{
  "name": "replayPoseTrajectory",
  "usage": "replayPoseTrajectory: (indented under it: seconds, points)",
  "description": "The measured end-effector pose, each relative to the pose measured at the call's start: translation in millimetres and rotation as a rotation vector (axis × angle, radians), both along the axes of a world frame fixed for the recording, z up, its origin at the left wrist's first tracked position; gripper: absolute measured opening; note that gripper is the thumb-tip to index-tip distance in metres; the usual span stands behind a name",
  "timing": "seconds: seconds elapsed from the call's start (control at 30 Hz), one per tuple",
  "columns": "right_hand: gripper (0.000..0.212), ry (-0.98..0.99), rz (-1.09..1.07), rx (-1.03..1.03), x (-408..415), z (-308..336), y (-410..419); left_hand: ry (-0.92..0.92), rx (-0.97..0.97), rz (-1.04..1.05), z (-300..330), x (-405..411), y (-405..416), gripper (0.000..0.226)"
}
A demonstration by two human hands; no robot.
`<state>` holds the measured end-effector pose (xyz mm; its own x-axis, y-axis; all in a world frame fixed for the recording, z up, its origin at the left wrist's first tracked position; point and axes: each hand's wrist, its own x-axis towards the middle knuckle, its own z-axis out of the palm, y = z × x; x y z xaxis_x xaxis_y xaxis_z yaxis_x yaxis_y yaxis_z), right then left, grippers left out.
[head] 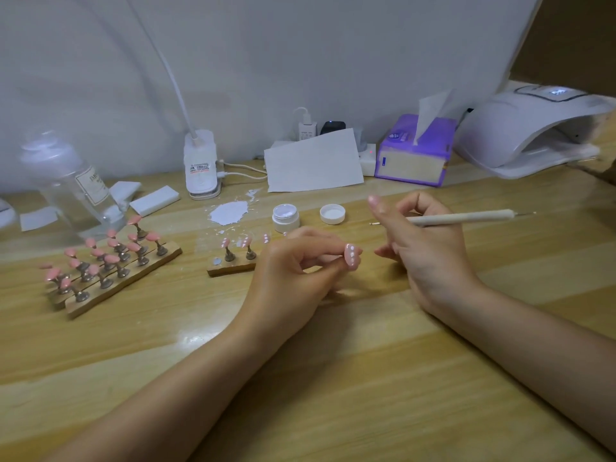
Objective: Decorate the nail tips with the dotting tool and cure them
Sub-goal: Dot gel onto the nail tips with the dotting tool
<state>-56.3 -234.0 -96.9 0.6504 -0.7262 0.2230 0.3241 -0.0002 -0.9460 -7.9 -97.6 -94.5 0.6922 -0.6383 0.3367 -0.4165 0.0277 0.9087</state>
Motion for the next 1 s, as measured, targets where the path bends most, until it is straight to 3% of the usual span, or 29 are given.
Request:
replayPoseTrajectory:
  seconds: [0.13, 0.3, 0.53, 0.63, 1.0]
  points:
    - [0.03, 0.029, 0.03, -0.075, -2, 1, 1, -0.021, -0.15, 0.028, 16, -2, 7, 0.01]
    - [0.017, 0.083, 0.141, -0.24, -6, -1, 3, -0.088, -0.159, 0.145, 46, 24, 25, 0.011]
    - [0.022, 0.15, 0.167, -0.614, -9, -1, 7, -0.244, 0.137, 0.27, 45, 54, 74, 0.008]
    - [0.031, 0.239, 0.22, -0.682, -8, -1, 10, -0.327, 0.241, 0.335, 33, 54, 87, 0.006]
    - [0.04, 0.416, 0.186, -0.982, -4, -4, 10, -0.285, 0.313, 0.422, 13, 60, 90, 0.022]
